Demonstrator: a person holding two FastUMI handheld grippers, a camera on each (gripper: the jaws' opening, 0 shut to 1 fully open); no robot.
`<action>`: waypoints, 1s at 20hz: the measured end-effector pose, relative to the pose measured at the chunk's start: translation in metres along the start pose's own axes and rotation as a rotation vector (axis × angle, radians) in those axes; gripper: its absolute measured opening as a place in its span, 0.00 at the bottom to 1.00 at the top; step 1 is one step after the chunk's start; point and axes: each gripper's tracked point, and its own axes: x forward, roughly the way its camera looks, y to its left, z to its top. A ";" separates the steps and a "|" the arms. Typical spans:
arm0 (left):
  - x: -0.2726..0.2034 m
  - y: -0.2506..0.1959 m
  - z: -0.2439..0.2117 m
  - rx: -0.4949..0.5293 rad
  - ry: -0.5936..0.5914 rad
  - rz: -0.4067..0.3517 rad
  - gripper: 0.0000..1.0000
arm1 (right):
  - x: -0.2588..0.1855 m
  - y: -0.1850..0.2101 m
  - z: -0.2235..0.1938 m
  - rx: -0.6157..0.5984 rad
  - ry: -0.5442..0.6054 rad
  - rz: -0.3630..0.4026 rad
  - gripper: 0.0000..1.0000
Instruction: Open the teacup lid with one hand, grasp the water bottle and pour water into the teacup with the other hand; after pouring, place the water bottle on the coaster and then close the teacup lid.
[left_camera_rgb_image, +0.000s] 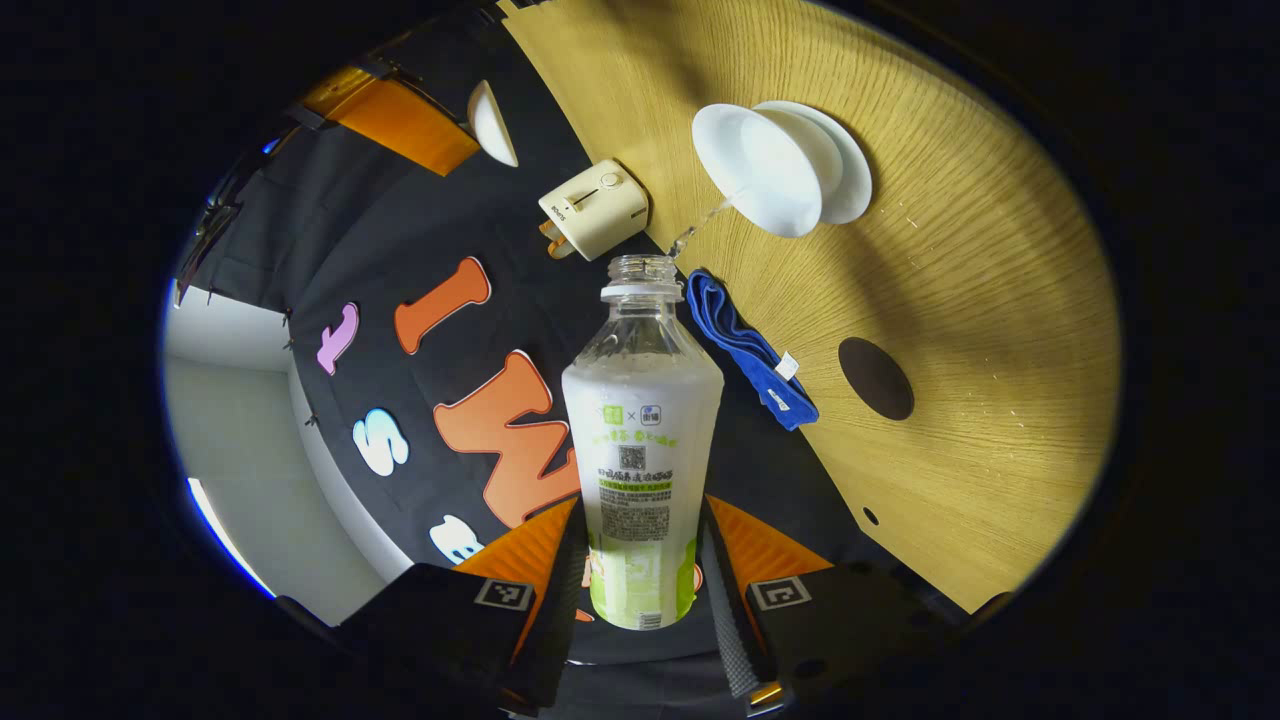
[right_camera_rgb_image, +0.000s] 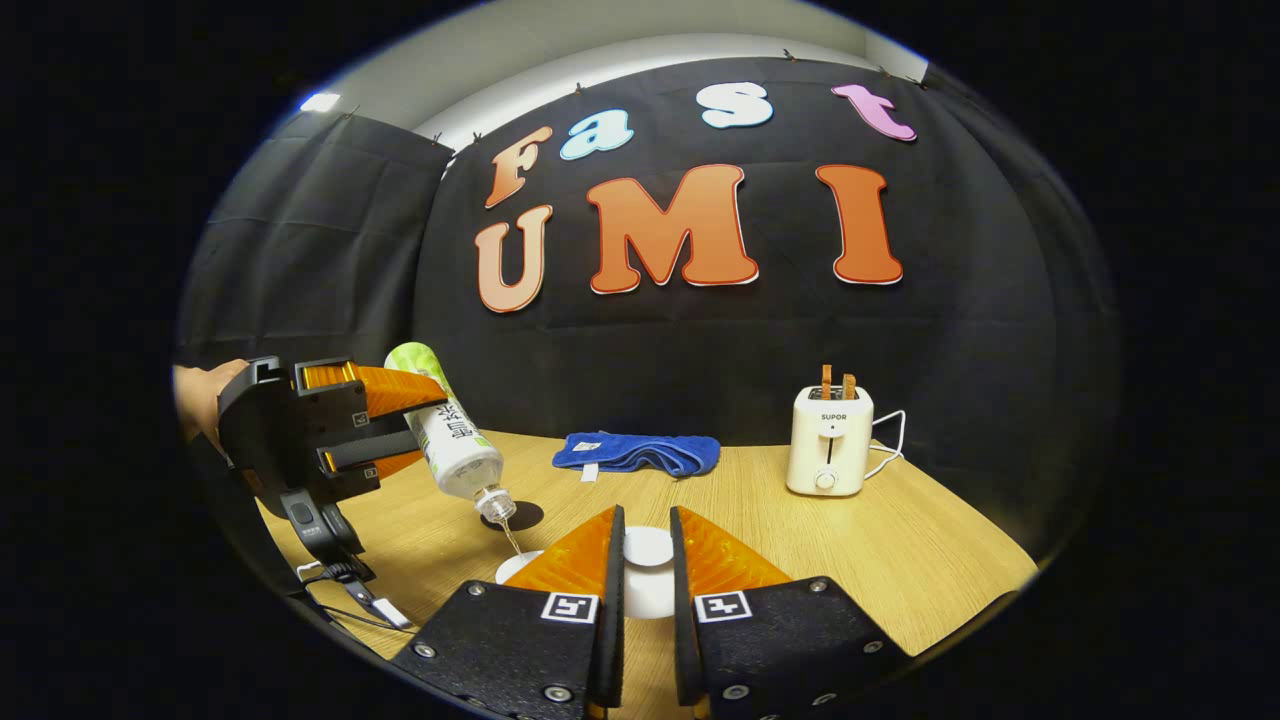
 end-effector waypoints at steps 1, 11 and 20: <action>-0.001 -0.001 0.002 -0.006 -0.010 0.002 0.63 | 0.000 0.000 -0.001 0.002 0.000 0.001 0.21; 0.006 -0.044 0.028 -0.262 -0.057 -0.093 0.67 | 0.003 0.005 -0.004 0.017 0.003 0.012 0.21; 0.004 -0.063 -0.007 -0.817 0.015 -0.066 0.64 | 0.009 0.016 -0.002 0.043 0.003 0.037 0.21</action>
